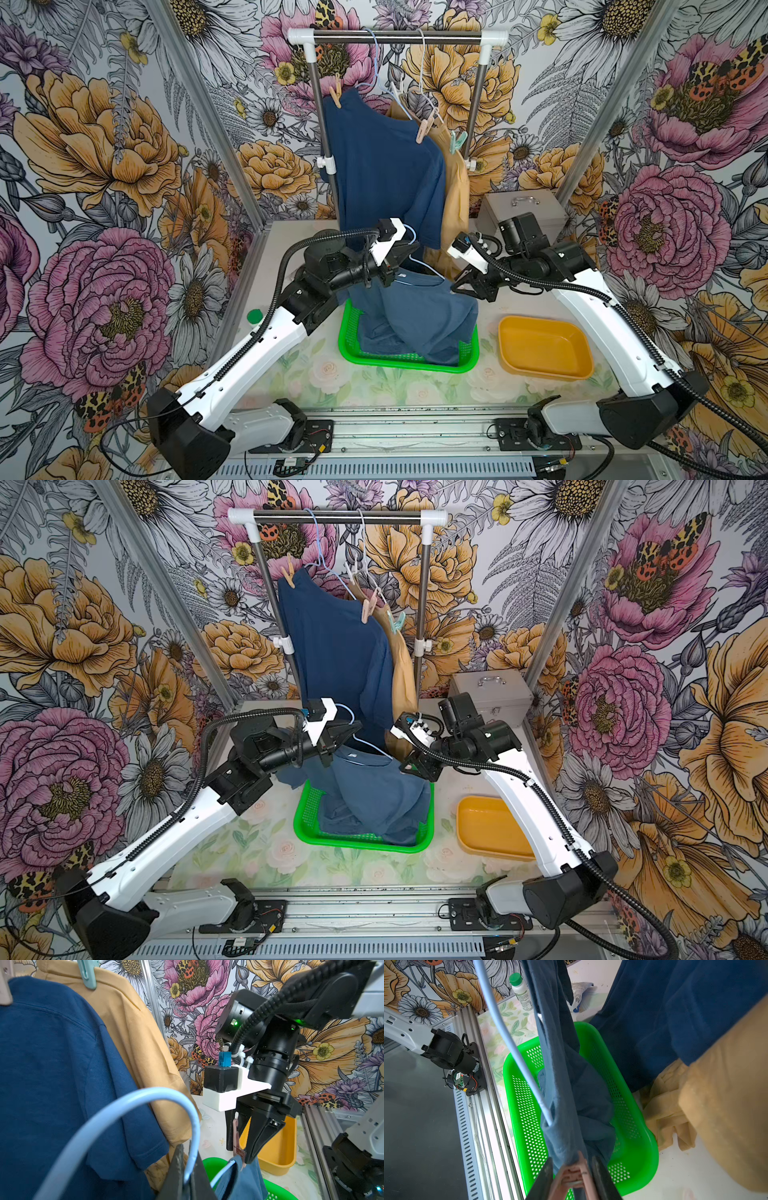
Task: Remove the clothespins securing t-shirts to the hanger
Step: Remove the clothespin from the hanger, then place the clothespin in the storage box.
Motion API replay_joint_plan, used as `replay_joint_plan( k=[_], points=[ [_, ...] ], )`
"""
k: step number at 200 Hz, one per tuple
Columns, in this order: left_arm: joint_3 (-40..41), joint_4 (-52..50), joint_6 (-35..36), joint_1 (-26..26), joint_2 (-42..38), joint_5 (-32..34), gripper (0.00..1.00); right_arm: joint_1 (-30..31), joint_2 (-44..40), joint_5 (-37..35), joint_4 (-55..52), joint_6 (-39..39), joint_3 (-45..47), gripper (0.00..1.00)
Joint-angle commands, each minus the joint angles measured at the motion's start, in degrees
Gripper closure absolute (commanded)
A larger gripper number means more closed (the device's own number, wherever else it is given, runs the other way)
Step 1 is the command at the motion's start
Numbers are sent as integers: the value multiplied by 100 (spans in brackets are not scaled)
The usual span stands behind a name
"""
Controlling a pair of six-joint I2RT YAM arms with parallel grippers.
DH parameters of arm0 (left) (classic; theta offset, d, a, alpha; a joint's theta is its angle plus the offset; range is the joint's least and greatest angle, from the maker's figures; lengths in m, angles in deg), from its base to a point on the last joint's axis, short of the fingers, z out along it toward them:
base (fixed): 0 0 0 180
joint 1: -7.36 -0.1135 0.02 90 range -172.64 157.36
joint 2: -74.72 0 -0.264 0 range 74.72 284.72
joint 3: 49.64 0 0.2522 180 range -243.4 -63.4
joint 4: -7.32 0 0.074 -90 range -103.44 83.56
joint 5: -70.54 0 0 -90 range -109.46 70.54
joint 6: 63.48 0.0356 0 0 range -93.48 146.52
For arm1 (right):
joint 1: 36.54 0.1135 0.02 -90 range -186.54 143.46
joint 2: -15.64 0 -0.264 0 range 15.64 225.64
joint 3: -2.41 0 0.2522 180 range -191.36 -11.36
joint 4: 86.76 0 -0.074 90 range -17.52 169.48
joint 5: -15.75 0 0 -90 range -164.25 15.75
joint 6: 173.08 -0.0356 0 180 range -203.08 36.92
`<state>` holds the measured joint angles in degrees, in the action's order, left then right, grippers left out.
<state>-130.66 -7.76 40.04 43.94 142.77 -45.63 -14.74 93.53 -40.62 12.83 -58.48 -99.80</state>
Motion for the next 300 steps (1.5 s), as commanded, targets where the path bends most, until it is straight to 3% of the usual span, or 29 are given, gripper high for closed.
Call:
replay_joint_plan(
  k=[1, 26, 136, 184, 199, 225, 263, 300],
  points=[
    [-42, 198, 62, 14, 34, 112, 100, 35, -175, -60, -14, 82, -59, 72],
    [-9, 195, 85, 10, 30, 119, 100, 35, -245, -91, -14, 108, -69, 76],
    [-116, 71, 90, 52, 260, 186, 100, -183, -424, -251, -12, 44, -222, 77],
    [-412, 59, 12, 64, 413, 289, 100, -837, -1096, -305, -14, -41, 410, 77],
    [-493, 57, -6, 85, 467, 288, 100, -1058, -1361, -722, -13, 60, 787, 76],
    [-463, 54, 30, 151, 464, 226, 100, -1125, -1692, -2361, 24, 352, 1514, 77],
    [-385, -127, 163, 227, 345, 182, 100, -1227, -2381, -3773, 340, 704, 2944, 78],
    [-305, -125, 177, 236, 306, 262, 100, -1711, -2493, -4418, 682, 900, 3576, 75]
  ],
)
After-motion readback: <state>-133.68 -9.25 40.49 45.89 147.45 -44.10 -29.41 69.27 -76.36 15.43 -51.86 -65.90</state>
